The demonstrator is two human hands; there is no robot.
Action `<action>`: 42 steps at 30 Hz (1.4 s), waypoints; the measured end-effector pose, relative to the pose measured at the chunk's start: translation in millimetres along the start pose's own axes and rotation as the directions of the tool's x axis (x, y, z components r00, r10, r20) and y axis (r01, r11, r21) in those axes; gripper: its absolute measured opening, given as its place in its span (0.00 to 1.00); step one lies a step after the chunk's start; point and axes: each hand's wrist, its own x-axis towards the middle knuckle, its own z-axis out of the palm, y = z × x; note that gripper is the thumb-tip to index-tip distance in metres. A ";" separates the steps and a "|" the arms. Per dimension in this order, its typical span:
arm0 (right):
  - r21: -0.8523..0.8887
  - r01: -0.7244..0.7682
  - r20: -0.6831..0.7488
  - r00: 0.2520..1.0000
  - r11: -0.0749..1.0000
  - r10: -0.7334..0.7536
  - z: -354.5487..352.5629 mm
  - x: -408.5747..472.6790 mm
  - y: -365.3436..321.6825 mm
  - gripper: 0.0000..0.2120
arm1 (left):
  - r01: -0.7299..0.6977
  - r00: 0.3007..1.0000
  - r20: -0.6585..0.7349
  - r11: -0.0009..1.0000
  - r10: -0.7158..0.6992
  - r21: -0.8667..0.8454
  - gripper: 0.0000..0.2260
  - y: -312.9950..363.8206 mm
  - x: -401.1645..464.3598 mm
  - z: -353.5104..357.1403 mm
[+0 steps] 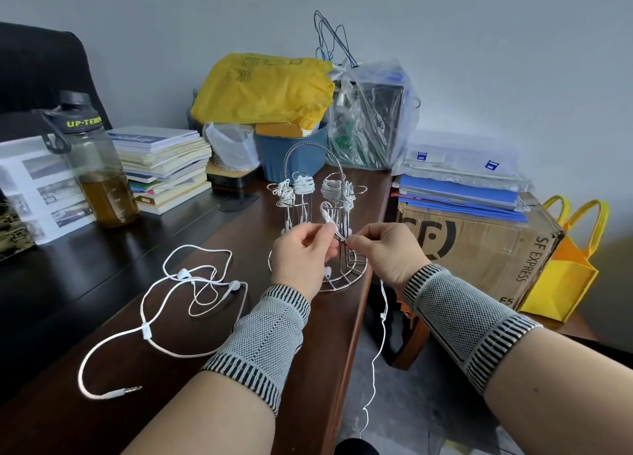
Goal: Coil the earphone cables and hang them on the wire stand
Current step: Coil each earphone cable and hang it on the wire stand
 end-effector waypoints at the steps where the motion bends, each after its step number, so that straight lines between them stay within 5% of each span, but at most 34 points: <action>1: -0.004 -0.010 0.006 1.000 1.000 0.010 0.7 0.0 1.6 0.09 | -0.002 1.000 -0.024 1.000 0.002 -0.017 0.05 -1.3 1.5 -0.4; 9: 0.020 -0.056 -0.044 0.997 0.998 0.057 1.5 0.7 15.1 0.11 | -0.006 0.993 -0.119 0.998 -0.002 -0.070 0.05 -4.3 2.1 4.0; 17: 0.024 -0.077 -0.071 0.994 0.997 0.079 -2.0 8.0 16.7 0.13 | -0.011 0.999 -0.052 0.995 0.016 0.096 0.10 -8.1 2.2 13.7; 23: -0.047 -0.082 -0.023 0.996 0.996 0.081 5.1 10.8 17.4 0.13 | 0.050 0.999 -0.009 0.997 -0.050 0.056 0.15 -2.9 -0.5 16.3; 32: -0.061 -0.047 -0.095 0.995 0.997 0.042 7.5 14.3 14.5 0.09 | -0.044 0.996 -0.076 0.985 0.057 0.164 0.20 3.3 -5.5 17.3; 42: 0.131 -0.045 -0.091 0.994 0.990 0.057 8.7 14.3 12.9 0.08 | -0.103 0.985 -0.098 0.946 0.140 0.307 0.15 5.4 -7.4 15.8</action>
